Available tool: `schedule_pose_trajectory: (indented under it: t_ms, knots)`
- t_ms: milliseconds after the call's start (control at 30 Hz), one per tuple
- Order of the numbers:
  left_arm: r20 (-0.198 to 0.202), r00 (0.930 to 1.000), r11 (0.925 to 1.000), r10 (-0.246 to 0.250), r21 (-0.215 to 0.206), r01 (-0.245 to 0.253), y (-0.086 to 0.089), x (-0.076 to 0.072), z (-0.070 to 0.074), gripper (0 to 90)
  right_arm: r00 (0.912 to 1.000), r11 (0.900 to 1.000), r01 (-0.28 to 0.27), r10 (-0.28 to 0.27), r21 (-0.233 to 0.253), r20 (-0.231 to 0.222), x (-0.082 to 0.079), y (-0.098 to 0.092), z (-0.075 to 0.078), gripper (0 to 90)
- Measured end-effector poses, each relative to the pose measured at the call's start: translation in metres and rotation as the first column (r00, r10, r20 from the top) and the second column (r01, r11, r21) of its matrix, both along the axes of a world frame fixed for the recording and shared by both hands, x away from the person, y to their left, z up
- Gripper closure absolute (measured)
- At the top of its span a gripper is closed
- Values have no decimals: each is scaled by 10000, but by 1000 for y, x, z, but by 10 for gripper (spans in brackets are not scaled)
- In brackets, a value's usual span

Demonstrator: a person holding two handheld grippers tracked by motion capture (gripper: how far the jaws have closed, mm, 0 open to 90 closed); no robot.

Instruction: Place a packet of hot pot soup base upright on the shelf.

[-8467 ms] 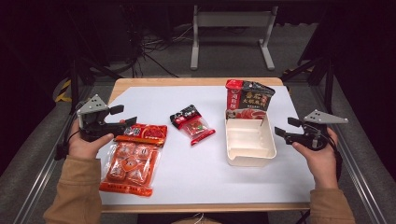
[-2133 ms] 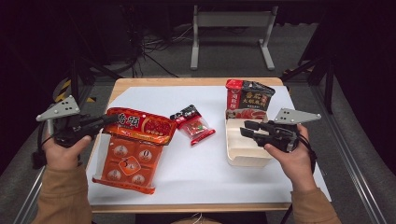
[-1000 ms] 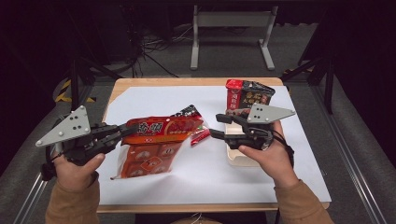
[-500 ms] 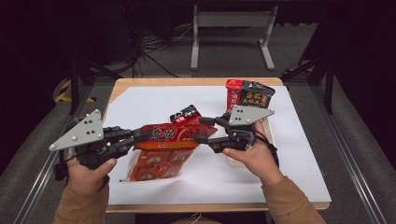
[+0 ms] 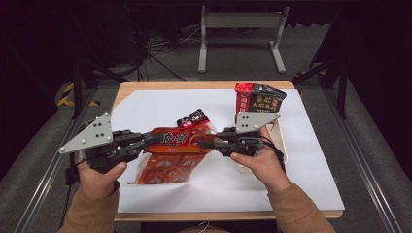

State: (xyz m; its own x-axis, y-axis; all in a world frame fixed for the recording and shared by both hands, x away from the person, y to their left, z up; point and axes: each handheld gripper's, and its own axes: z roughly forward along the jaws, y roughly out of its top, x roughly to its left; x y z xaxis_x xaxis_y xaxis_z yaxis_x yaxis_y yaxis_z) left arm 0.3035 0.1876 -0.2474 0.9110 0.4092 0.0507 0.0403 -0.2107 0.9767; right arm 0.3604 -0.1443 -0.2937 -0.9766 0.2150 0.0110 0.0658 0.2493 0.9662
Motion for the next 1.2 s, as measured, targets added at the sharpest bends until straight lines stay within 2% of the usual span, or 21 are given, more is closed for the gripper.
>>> schedule_pose_trajectory:
  t_ms: [67, 233, 400, 700, 833, 967, 1000, 1033, 1200]
  knots:
    - [9, 10000, 10000, 69, -11, -69, 0, 1, -1, 900, 9997, 10000, 19, -18, -57, 260, -3, 0, 2, 885]
    - [-92, 10000, 9997, -7, -236, 5, 4, 5, -3, 900, 9989, 9996, 268, -262, -130, 397, -8, 0, 8, 895]
    - [-240, 9996, 9991, -131, -416, 121, 6, 10, -6, 898, 9985, 9987, 412, -401, -293, 385, -12, -1, 15, 896]
    - [-501, 9987, 9993, -79, -383, 60, 6, 18, -13, 857, 9979, 9959, 609, -592, -671, 267, -17, -4, 28, 898]
    - [-643, 9979, 9994, 121, -324, -142, 6, 22, -15, 783, 9981, 9943, 587, -570, -887, 211, -18, -3, 34, 898]
    - [-631, 9973, 9991, 379, -187, -392, 6, 24, -16, 637, 9975, 9909, 704, -687, -1143, 193, -19, -3, 39, 898]
    - [-600, 9970, 9986, 494, -131, -503, 7, 25, -17, 637, 9970, 9893, 774, -757, -1233, 181, -19, -3, 41, 898]
    - [-580, 9967, 9983, 567, -75, -573, 7, 25, -17, 577, 9959, 9870, 907, -896, -1327, 144, -18, -5, 46, 898]
    - [-605, 9943, 9961, 881, 105, -876, 11, 30, -19, 504, 9938, 9843, 1112, -1102, -1371, 142, -18, -9, 57, 898]
